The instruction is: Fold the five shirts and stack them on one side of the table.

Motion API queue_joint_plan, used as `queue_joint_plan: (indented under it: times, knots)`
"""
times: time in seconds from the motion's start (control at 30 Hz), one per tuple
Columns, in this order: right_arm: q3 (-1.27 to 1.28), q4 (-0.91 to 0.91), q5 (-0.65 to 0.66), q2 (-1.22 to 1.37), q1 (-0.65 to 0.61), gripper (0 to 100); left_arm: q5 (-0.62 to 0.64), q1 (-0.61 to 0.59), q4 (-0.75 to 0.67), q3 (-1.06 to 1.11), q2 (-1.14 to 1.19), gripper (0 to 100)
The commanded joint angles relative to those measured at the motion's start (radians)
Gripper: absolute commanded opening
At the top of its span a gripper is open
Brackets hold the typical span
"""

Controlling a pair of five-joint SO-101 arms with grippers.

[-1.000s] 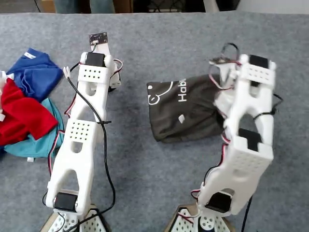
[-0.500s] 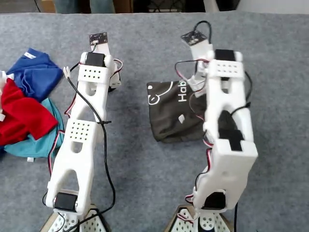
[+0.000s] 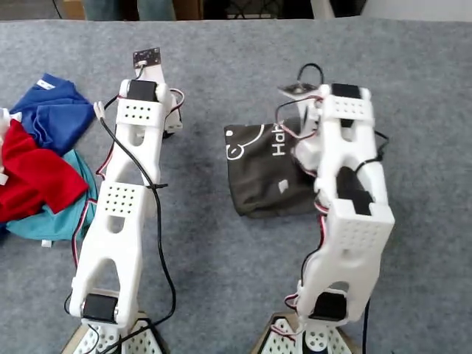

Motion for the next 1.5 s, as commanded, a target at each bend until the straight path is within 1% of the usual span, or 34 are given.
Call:
queue_joint_plan:
  times: [0.0,0.2,0.33,0.4,0.43,0.53,0.63,0.7,0.77,0.87,1.0,1.07,1.13,1.2,1.23,1.33,1.47]
  knots:
    - [-0.061,0.124,0.077,-0.012,0.078,1.4,-0.003,-0.022,-0.014,-0.042,-0.008,3]
    - [0.059,0.135,0.192,-0.125,0.238,1.4,-0.003,-0.022,-0.014,-0.042,-0.008,3]
    - [0.125,0.12,0.21,-0.288,0.324,1.4,-0.003,-0.022,-0.014,-0.042,-0.008,3]
    - [0.125,0.083,0.204,-0.363,0.318,1.4,-0.003,-0.021,-0.014,-0.042,-0.008,3]
    - [0.125,0.055,0.181,-0.4,0.292,1.5,-0.003,-0.019,-0.014,-0.042,-0.008,3]
    - [0.14,-0.066,0.058,-0.463,0.173,1.5,-0.003,-0.016,-0.014,-0.042,-0.008,3]
    - [0.185,-0.178,-0.02,-0.444,0.06,1.5,-0.003,-0.016,-0.014,-0.042,-0.008,3]
    - [0.229,-0.219,-0.028,-0.406,0.018,1.5,-0.003,-0.016,-0.014,-0.042,-0.008,3]
    - [0.268,-0.221,-0.031,-0.36,0.006,1.5,-0.003,-0.018,-0.014,-0.042,-0.008,3]
    - [0.318,-0.172,-0.031,-0.305,0.043,1.5,-0.003,-0.018,-0.014,-0.042,-0.008,3]
    - [0.363,-0.095,-0.025,-0.289,0.137,1.5,-0.003,-0.018,-0.012,-0.042,-0.008,3]
    - [0.381,-0.112,-0.017,-0.28,0.187,1.5,-0.003,-0.018,-0.012,-0.042,-0.008,3]
    - [0.42,-0.187,0.015,-0.269,0.224,1.5,-0.003,-0.01,-0.012,-0.042,-0.008,3]
    - [0.435,-0.242,0.015,-0.26,0.235,1.5,-0.005,0.01,-0.014,-0.042,-0.008,3]
    - [0.427,-0.238,0.014,-0.259,0.235,1.5,-0.008,0.021,-0.014,-0.042,-0.009,3]
    - [0.366,-0.146,0.002,-0.303,0.233,1.5,-0.041,0.079,-0.006,-0.042,-0.057,3]
    - [0.282,-0.052,0.005,-0.406,0.249,1.5,-0.046,0.222,-0.006,-0.042,-0.196,3]
